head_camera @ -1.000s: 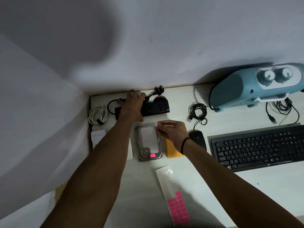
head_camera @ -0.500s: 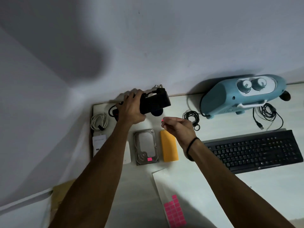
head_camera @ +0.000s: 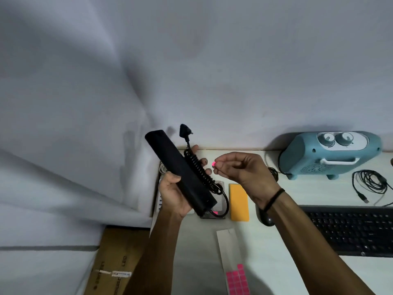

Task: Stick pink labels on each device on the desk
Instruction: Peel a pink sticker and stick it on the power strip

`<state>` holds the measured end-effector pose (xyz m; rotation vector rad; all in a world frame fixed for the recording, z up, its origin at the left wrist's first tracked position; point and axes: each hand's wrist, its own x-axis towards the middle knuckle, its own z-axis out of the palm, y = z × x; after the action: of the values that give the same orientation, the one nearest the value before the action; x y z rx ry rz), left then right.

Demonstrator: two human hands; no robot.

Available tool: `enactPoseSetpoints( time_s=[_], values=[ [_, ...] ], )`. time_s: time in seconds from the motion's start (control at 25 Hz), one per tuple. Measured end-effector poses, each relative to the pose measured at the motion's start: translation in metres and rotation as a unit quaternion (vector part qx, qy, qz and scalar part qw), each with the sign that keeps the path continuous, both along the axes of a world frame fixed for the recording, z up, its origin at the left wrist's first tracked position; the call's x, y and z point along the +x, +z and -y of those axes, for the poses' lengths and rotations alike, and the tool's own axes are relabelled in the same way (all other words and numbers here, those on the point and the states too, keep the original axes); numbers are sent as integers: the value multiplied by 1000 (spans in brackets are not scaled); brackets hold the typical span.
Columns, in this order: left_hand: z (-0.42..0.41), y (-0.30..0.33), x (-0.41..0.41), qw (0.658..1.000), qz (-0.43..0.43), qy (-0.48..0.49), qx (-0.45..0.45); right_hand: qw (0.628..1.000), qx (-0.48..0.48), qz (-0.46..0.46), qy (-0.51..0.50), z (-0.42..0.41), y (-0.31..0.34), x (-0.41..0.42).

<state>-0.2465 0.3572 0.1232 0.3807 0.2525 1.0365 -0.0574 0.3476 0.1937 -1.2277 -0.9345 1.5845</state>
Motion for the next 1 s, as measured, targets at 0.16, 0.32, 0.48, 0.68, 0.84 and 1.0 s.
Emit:
enactPoseSetpoints(
  time_s=[0.16, 0.32, 0.48, 0.68, 0.84, 1.0],
  values=[
    [41, 18, -1, 996, -46, 2, -76, 992, 50, 75, 91, 28, 22, -20],
    [74, 33, 9, 994, -63, -12, -93, 987, 65, 117, 86, 49, 40, -29],
    [94, 39, 20, 992, -72, -38, -92, 983, 94, 141, 64, 50, 57, -31],
    [109, 44, 22, 994, -80, -28, -69, 975, 101, 189, 57, 53, 69, -32],
    [109, 54, 24, 993, -103, -29, -52, 970, 107, 217, 31, 53, 74, -31],
    [108, 61, 23, 983, -182, -26, 24, 965, 110, 238, 28, 48, 87, -31]
  ],
)
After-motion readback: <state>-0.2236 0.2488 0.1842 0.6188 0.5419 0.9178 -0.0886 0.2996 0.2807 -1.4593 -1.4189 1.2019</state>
